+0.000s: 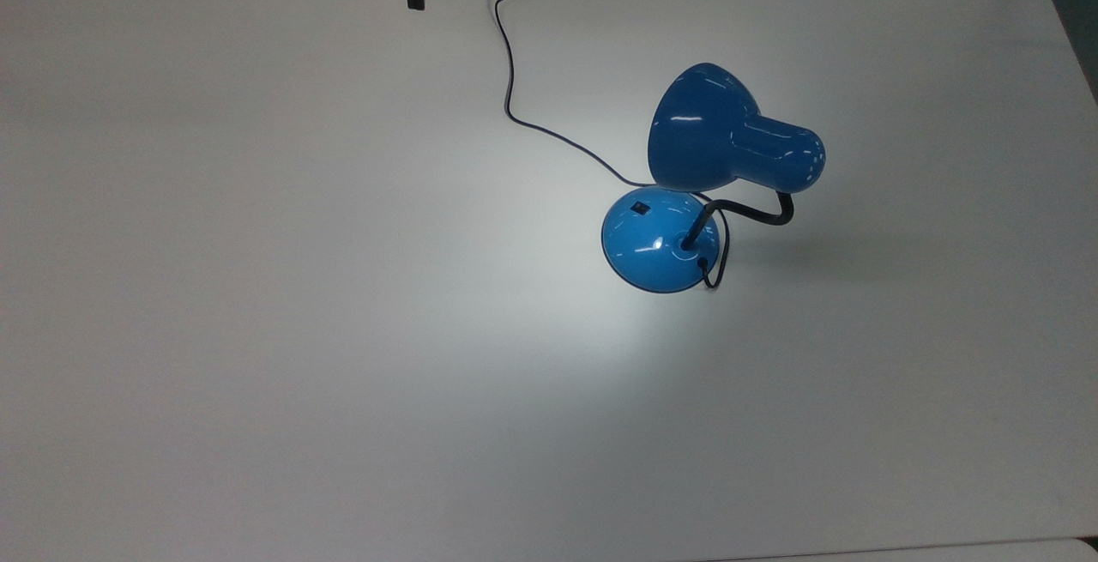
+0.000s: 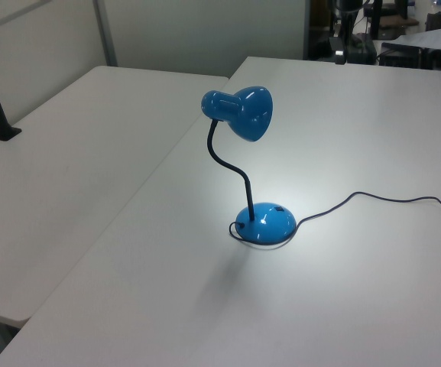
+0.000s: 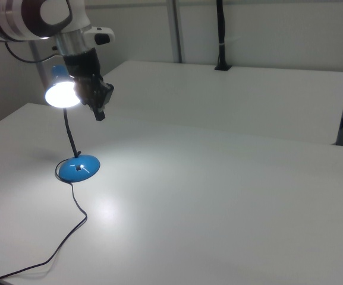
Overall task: Turn off the lamp
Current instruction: 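Move the gripper down toward the switch on the blue lamp base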
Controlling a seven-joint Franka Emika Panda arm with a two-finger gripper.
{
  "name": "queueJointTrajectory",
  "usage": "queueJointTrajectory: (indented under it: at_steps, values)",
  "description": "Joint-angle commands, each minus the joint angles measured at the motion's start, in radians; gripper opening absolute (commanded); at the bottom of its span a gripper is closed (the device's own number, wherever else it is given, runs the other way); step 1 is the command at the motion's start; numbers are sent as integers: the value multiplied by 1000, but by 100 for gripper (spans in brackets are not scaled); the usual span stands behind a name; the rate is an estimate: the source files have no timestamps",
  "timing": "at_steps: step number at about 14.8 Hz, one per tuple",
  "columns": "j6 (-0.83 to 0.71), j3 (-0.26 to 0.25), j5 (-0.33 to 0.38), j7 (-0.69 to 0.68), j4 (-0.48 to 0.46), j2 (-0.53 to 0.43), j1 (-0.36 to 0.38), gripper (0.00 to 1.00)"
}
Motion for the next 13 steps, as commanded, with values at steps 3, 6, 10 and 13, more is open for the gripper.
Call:
queueJointTrajectory:
  at_steps: [3, 6, 10, 13]
  values:
    - [2, -9, 6, -109, -38, -3, 29, 0]
    - [115, -9, 26, -191, -101, 12, 65, 0]
    - [311, -6, 27, -278, -204, 66, 127, 0]
    - [426, 0, 35, -398, -282, 83, 148, 0]
